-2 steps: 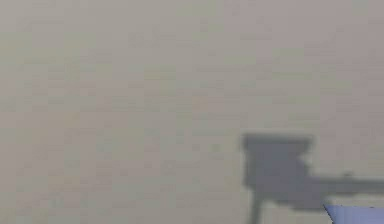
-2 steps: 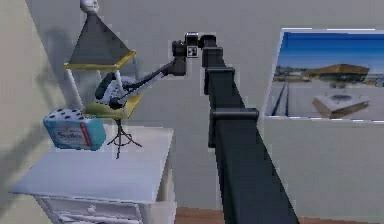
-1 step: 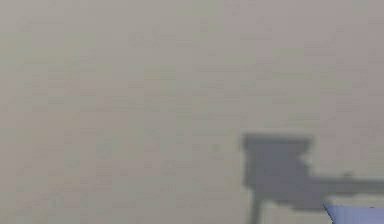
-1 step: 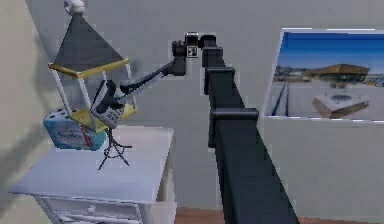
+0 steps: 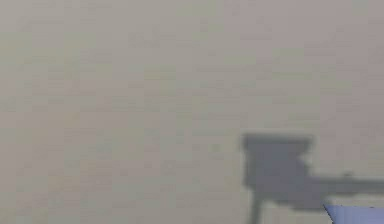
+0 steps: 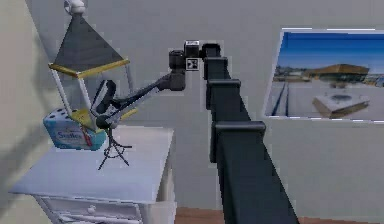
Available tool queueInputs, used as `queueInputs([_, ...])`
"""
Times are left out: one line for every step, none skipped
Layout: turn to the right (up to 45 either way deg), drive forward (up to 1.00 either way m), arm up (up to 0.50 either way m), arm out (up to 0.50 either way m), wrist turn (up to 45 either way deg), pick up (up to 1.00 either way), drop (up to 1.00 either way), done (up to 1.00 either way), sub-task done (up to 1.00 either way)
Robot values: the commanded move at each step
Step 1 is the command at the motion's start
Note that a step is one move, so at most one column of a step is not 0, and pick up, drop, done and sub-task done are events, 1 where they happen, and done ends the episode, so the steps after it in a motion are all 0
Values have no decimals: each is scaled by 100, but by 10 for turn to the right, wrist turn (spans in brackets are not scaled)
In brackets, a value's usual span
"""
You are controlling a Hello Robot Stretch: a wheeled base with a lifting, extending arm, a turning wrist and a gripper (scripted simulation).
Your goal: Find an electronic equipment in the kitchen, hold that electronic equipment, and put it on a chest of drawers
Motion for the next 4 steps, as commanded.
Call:
queueInputs([0, 0, 0, 0, -390, 0, 0, 0, 0])
queueInputs([0, 0, 0, -38, 0, 0, 0, 0, 0])
queueInputs([-180, 0, 0, 0, 0, 0, 0, 0, 0])
queueInputs([0, 0, 0, 20, 0, 0, 0, 0, 0])
